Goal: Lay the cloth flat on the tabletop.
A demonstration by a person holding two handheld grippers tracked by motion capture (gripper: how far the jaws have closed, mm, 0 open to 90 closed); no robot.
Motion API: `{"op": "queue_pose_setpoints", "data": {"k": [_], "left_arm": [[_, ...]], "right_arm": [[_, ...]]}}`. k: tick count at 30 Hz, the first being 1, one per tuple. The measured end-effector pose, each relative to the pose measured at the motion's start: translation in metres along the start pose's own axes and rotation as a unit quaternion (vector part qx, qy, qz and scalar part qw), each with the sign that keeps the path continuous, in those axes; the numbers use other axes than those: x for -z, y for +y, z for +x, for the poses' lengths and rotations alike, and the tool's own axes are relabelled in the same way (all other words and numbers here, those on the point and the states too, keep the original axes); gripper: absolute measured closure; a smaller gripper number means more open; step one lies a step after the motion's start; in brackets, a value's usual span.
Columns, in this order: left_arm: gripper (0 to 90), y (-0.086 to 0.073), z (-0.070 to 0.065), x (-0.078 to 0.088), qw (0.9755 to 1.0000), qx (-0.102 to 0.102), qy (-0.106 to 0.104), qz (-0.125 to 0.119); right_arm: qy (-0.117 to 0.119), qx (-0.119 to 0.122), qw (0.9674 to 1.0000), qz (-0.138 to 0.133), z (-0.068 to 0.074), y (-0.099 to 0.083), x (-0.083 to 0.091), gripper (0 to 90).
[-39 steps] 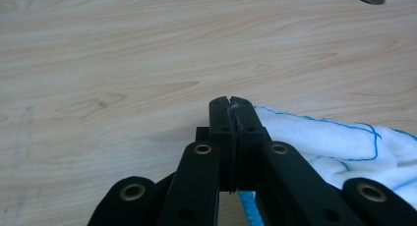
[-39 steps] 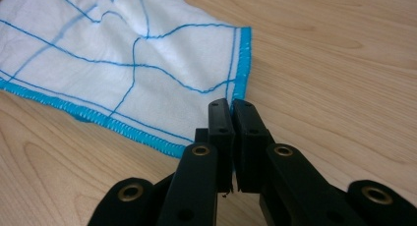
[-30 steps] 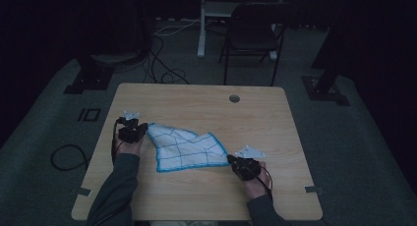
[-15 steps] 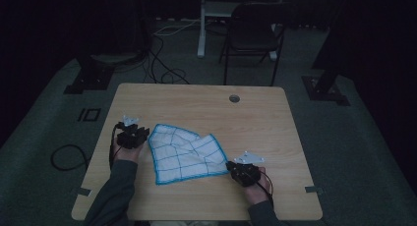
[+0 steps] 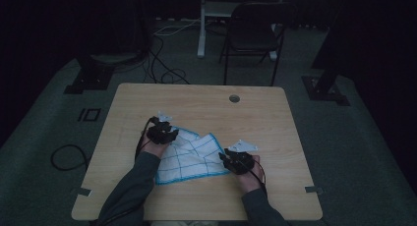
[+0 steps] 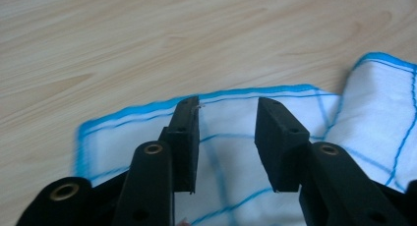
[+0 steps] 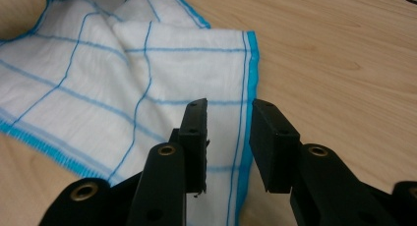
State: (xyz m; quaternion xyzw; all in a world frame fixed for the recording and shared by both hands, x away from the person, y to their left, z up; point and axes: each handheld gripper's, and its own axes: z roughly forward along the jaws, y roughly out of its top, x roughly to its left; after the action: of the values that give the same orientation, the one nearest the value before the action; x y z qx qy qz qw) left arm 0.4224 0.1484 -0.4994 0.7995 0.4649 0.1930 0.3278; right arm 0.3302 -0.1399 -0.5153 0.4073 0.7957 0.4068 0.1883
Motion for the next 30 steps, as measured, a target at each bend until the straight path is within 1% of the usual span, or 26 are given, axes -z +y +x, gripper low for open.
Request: {"op": "queue_pose_setpoints", "data": {"k": [3, 6, 7, 9, 12, 16, 17, 19, 21, 23, 24, 25, 28, 29, 30], "left_arm": [[59.7, 0.007, -0.010, -0.014, 0.9997, -0.018, -0.009, 0.016], [58.4, 0.010, -0.017, -0.025, 0.9990, -0.029, -0.020, 0.026], [57.8, 0.011, -0.020, -0.028, 0.9987, -0.035, -0.022, 0.029], [57.1, 0.010, -0.023, -0.034, 0.9983, -0.039, -0.025, 0.035], [56.6, 0.009, -0.026, -0.039, 0.9983, -0.037, -0.025, 0.037], [55.9, 0.007, -0.026, -0.045, 0.9973, -0.042, -0.025, 0.054], [55.8, 0.007, -0.026, -0.045, 0.9973, -0.042, -0.025, 0.054], [55.6, 0.006, -0.026, -0.045, 0.9975, -0.038, -0.026, 0.054], [55.6, 0.006, -0.026, -0.045, 0.9976, -0.036, -0.024, 0.055], [56.1, 0.006, -0.027, -0.046, 0.9976, -0.034, -0.022, 0.056], [57.0, 0.007, -0.027, -0.045, 0.9975, -0.034, -0.022, 0.058], [59.2, 0.007, -0.028, -0.045, 0.9972, -0.037, -0.024, 0.061], [76.3, 0.008, -0.030, -0.044, 0.9961, -0.049, -0.030, 0.066], [79.7, 0.009, -0.031, -0.043, 0.9957, -0.054, -0.029, 0.070], [83.5, 0.009, -0.032, -0.043, 0.9952, -0.058, -0.026, 0.074]], "right_arm": [[0.004, -0.009, 0.9999, 0.000, -0.003, 0.007, -0.009, 67.6], [0.004, -0.011, 0.9999, 0.001, -0.006, 0.014, -0.018, 66.1], [0.004, -0.013, 0.9999, 0.002, -0.006, 0.016, -0.020, 65.6], [0.003, -0.015, 0.9999, 0.004, -0.008, 0.020, -0.027, 64.1], [0.008, -0.020, 0.9997, 0.012, -0.012, 0.024, -0.038, 61.6], [0.022, -0.041, 0.9987, 0.020, -0.021, 0.029, -0.053, 60.1], [0.022, -0.041, 0.9987, 0.020, -0.021, 0.029, -0.053, 60.1], [0.037, -0.056, 0.9975, 0.021, -0.026, 0.033, -0.060, 56.2], [0.052, -0.066, 0.9960, 0.033, -0.029, 0.036, -0.067, 53.7], [0.065, -0.074, 0.9942, 0.043, -0.032, 0.039, -0.074, 53.9], [0.071, -0.077, 0.9935, 0.045, -0.034, 0.039, -0.077, 54.9], [0.072, -0.078, 0.9930, 0.051, -0.034, 0.039, -0.078, 58.4], [0.093, -0.079, 0.9909, 0.056, -0.035, 0.038, -0.079, 80.4], [0.096, -0.078, 0.9908, 0.056, -0.034, 0.038, -0.078, 84.2], [0.103, -0.074, 0.9904, 0.057, -0.032, 0.038, -0.076, 86.0]]}}
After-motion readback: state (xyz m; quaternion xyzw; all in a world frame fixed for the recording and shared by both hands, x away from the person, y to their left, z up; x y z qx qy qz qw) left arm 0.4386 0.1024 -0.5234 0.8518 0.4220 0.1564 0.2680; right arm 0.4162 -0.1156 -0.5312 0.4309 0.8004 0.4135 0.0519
